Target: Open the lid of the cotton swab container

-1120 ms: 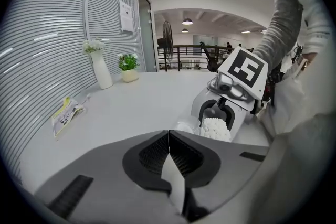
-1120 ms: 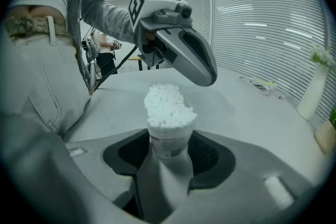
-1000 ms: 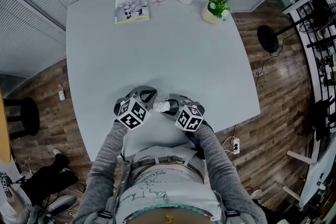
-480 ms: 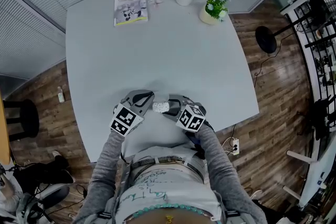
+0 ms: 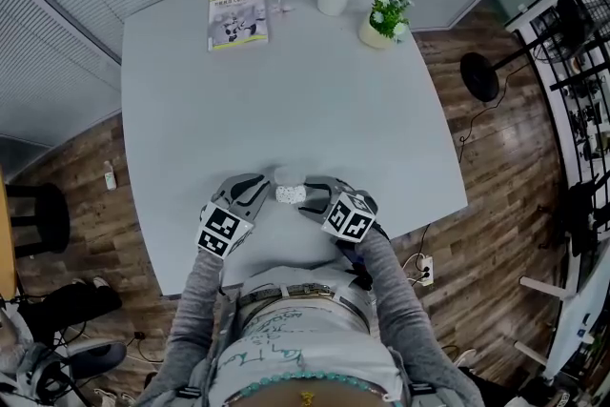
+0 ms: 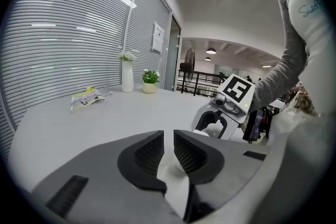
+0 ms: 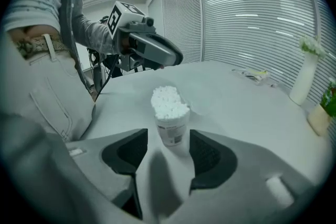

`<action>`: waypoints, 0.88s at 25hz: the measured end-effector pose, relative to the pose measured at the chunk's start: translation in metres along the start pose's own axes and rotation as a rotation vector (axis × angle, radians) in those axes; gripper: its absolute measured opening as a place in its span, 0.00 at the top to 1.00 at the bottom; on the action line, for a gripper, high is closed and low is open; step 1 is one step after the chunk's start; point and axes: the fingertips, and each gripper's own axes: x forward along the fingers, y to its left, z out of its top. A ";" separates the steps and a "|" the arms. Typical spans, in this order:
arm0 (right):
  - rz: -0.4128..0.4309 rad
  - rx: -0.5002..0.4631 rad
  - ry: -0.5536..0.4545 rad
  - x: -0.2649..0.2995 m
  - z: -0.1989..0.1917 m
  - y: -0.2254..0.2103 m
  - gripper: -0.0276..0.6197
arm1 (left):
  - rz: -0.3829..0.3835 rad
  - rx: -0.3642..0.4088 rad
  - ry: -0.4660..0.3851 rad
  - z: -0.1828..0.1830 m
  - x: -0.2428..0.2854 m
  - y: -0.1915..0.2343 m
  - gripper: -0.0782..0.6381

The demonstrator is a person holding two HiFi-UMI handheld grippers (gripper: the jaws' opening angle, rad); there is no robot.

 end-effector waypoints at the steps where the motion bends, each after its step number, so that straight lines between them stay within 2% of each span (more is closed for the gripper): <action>1: -0.002 0.006 0.005 -0.001 -0.001 0.000 0.58 | 0.006 0.008 0.010 -0.005 -0.001 0.000 0.81; 7: -0.013 0.036 0.024 -0.009 -0.006 0.005 0.62 | 0.021 0.039 0.074 -0.032 -0.009 -0.009 0.77; 14: -0.010 0.042 0.027 -0.018 -0.004 0.018 0.78 | 0.016 0.019 0.092 -0.050 -0.015 -0.036 0.77; 18: -0.016 0.037 0.018 -0.022 -0.003 0.026 0.85 | -0.012 -0.011 0.107 -0.057 -0.014 -0.051 0.77; 22: -0.011 0.028 0.006 -0.024 0.000 0.035 0.94 | -0.041 -0.006 0.112 -0.060 -0.016 -0.066 0.79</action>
